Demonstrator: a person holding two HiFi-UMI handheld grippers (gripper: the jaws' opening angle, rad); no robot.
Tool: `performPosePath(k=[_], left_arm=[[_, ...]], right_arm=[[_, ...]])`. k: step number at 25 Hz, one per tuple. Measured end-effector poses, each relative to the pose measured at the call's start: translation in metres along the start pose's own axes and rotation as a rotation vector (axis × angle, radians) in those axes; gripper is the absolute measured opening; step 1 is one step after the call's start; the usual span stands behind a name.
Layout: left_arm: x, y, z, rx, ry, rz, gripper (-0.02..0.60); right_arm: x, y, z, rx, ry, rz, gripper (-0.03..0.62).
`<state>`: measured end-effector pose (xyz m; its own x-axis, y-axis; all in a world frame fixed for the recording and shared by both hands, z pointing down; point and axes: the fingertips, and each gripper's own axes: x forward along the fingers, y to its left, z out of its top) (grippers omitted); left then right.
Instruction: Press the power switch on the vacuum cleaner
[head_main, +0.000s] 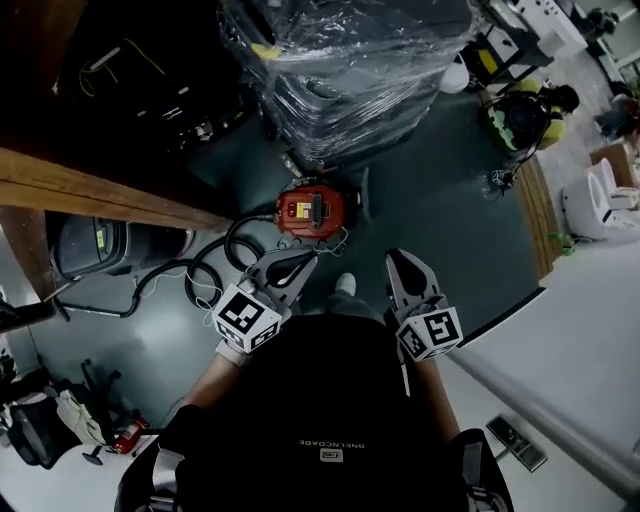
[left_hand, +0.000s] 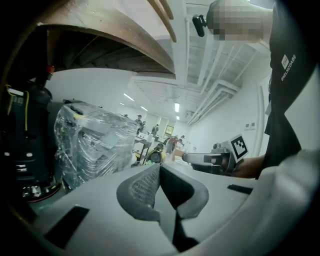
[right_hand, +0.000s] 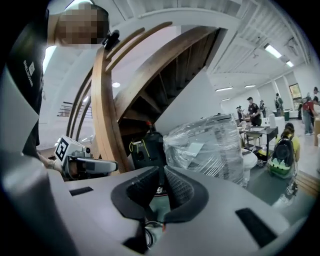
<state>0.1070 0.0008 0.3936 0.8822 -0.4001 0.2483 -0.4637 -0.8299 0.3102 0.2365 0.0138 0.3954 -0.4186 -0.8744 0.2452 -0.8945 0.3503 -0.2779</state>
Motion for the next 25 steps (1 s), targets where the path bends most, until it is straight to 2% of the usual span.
performPosePath(k=[5, 12, 17, 25], left_arm=[[-0.026, 0.017, -0.018, -0.048, -0.002, 0.136, 0.015], [-0.071, 0.032, -0.036, -0.128, -0.024, 0.300, 0.015], [-0.089, 0.049, -0.049, -0.154, -0.013, 0.379, 0.015], [-0.126, 0.089, -0.081, -0.227, 0.033, 0.474, 0.015]], right_arm=[[0.038, 0.016, -0.012, -0.014, 0.060, 0.145, 0.052], [0.089, 0.036, -0.051, -0.007, 0.177, 0.277, 0.040], [0.131, 0.039, -0.080, -0.007, 0.251, 0.315, 0.037], [0.198, 0.048, -0.135, -0.071, 0.392, 0.327, 0.037]])
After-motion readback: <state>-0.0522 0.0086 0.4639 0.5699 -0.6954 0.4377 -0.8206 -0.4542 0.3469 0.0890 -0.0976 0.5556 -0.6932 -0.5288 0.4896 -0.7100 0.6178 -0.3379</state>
